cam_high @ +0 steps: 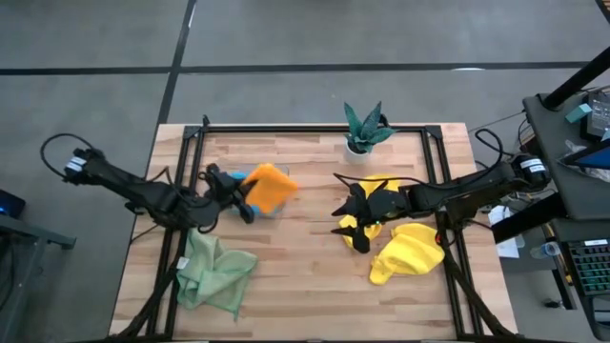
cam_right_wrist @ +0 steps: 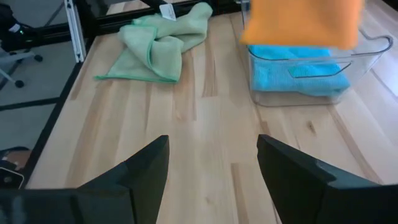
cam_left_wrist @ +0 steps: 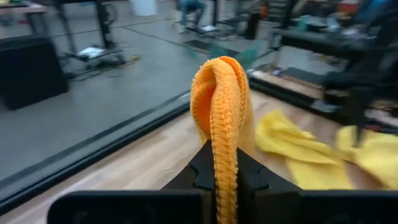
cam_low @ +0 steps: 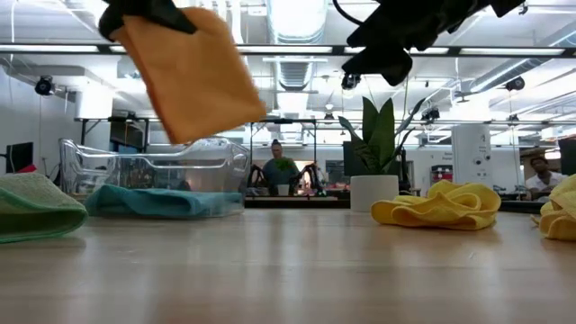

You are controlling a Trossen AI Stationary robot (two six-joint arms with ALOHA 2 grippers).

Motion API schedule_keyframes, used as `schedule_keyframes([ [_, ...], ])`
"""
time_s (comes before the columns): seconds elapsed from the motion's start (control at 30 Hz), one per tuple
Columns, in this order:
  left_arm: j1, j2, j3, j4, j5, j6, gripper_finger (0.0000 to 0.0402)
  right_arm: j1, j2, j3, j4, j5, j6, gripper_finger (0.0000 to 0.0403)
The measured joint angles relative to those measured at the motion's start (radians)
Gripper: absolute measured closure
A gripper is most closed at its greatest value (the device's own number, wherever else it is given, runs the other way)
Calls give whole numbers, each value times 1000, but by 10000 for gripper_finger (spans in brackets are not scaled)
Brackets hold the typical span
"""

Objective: Fold microfiber towels
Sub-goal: Put the orange microfiber cloth into the transparent bin

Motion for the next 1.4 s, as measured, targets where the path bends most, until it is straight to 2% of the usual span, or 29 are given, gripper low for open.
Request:
schedule_keyframes([
  [0.2, 44, -41, -2, -134, -45, -121, 402, 0, 0, 0, 7, 0, -1, 170],
  [0.53, 64, 20, -2, -74, -44, -211, 402, 0, 0, 0, 8, 0, -4, 170],
  [0.67, 89, 37, -15, -215, -91, -466, 402, 0, 0, 0, 8, 0, -5, 170],
  [0.77, 98, 46, -72, -248, -87, -655, 401, 2, 0, -1, 8, 0, -13, 170],
  [1.07, 100, 68, -252, -242, -33, -986, 401, 5, 0, -1, 8, 0, -40, 170],
  [1.4, 104, 103, -278, -211, -22, -1004, 401, 5, 1, -5, 10, 0, -51, 170],
])
